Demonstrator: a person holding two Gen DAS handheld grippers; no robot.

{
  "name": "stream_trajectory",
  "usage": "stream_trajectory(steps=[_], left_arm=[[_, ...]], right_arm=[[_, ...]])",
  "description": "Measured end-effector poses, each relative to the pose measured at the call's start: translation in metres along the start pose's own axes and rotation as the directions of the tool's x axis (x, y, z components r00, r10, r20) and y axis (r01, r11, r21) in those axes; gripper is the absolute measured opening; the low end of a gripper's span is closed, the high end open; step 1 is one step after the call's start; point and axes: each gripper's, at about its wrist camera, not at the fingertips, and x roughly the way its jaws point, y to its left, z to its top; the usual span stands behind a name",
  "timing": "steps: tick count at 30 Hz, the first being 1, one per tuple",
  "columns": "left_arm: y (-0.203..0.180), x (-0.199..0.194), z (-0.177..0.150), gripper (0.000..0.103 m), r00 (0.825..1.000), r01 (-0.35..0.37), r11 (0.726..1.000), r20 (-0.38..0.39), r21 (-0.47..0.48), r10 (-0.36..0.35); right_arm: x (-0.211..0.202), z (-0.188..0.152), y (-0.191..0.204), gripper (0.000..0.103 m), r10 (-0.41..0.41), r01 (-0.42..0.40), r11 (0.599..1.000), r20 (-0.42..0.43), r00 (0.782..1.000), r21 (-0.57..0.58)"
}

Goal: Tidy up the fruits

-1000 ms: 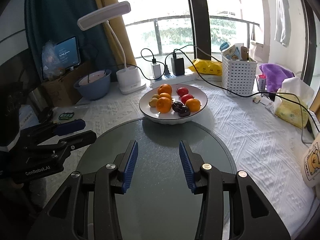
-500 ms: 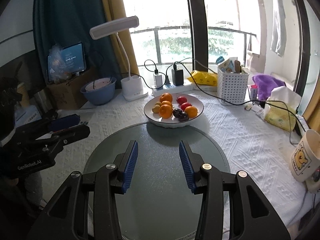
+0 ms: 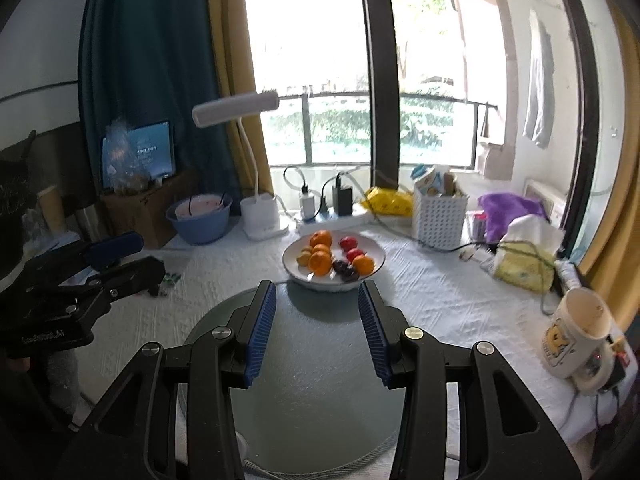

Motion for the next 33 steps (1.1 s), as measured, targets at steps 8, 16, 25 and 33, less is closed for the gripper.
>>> stream_trajectory(steps=[8,16,25,33], left_arm=[[-0.017,-0.033,0.013,0.095,0.996,0.006,1.0,0.09,0.02,-0.008],[-0.031,-0.053,0.025,0.095,0.987,-0.072,0.997,0.149,0.028,0.067],[-0.034,-0.066,0.023,0.096,0.969,-0.138,0.99,0.21,0.018,0.131],[-0.024,-0.066,0.021,0.096,0.966,-0.147,0.989,0.212,-0.023,0.148]], right_arm=[[-0.043,0.017,-0.004,0.056,-0.021,0.021,1.0,0.101,0.995,0.004],[-0.073,0.03,0.0,0.068,-0.036,0.04,0.999,0.171,0.985,-0.016],[-0.087,0.035,0.003,0.084,-0.07,0.076,0.997,0.202,0.977,-0.022],[-0.08,0.031,0.007,0.084,-0.061,0.068,0.997,0.188,0.98,-0.029]])
